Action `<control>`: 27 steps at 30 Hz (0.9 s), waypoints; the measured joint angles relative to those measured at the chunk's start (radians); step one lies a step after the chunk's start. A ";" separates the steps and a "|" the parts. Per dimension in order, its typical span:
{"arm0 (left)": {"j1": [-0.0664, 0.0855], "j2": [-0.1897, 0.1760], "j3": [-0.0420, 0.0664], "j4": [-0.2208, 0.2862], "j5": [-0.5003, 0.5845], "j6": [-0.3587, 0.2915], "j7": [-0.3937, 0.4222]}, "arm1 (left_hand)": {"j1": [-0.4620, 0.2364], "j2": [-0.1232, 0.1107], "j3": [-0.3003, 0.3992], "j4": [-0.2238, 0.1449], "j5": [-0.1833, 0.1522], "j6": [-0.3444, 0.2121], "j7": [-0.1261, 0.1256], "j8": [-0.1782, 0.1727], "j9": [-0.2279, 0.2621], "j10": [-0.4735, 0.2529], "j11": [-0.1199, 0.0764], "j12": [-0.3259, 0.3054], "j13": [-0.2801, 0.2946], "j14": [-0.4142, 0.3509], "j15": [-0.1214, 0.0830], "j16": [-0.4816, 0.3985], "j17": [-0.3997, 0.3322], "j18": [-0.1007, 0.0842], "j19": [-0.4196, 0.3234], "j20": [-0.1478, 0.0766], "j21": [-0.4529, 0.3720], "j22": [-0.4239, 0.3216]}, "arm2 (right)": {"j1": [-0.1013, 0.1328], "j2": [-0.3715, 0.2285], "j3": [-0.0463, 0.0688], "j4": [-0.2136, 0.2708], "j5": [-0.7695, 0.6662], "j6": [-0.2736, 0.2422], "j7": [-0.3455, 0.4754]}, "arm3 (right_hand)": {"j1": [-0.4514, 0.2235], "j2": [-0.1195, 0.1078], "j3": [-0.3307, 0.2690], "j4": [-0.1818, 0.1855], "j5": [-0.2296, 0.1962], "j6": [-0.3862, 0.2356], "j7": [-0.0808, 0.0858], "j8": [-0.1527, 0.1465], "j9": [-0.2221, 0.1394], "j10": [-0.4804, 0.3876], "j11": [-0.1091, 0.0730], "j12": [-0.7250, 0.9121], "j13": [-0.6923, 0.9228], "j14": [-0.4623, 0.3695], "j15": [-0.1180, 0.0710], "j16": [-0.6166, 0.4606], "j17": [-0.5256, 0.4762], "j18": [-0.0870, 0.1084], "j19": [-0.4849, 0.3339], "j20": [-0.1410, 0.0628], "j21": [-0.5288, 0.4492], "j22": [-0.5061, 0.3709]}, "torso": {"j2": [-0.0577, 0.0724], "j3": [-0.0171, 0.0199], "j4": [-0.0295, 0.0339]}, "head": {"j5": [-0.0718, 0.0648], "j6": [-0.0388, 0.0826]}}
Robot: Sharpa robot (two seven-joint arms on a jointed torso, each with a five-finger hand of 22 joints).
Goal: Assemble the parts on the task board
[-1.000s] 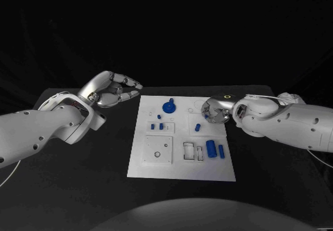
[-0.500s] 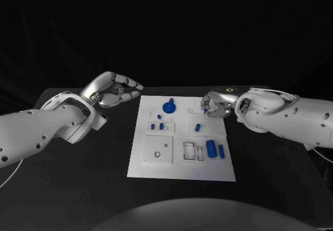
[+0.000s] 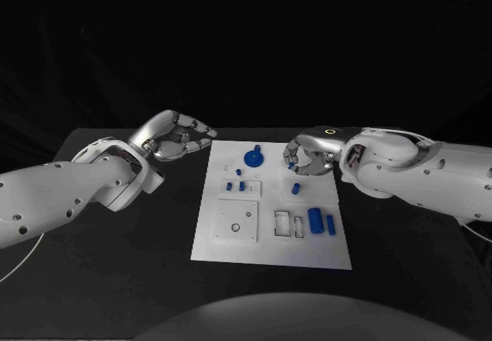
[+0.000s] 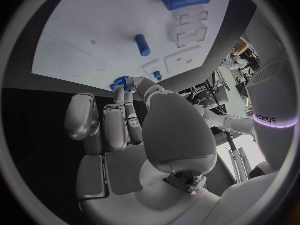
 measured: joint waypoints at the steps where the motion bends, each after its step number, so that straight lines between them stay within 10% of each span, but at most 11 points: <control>1: -0.001 0.003 0.000 -0.003 0.000 0.001 0.000 | 0.000 0.000 0.000 0.000 0.000 0.000 0.000 0.000 0.000 0.000 0.000 0.000 0.000 0.000 0.000 0.000 0.000 0.000 0.000 0.000 0.000 0.000 | 0.000 0.007 0.000 0.008 0.002 0.002 0.000 | 0.000 0.000 0.001 -0.001 -0.001 0.000 0.000 0.000 0.000 0.000 0.000 0.000 -0.001 0.000 0.000 0.000 0.000 0.000 0.000 0.000 0.000 0.000 | 0.000 0.0005 0.0001 | 0.003 0.000; 27: -0.009 0.033 0.000 -0.029 -0.001 0.030 -0.015 | 0.000 0.000 0.012 -0.002 0.000 -0.004 0.003 0.000 -0.001 -0.004 0.004 0.000 0.000 -0.015 0.000 -0.019 -0.024 0.000 -0.011 0.003 -0.015 0.000 | -0.076 0.165 0.001 0.035 -0.034 0.063 -0.021 | -0.004 -0.004 0.009 -0.009 -0.006 -0.011 0.011 -0.014 -0.002 0.010 0.003 -0.008 -0.006 0.004 0.004 0.000 -0.003 0.000 -0.002 0.002 -0.010 0.000 | -0.008 0.0075 0.0058 | 0.077 0.000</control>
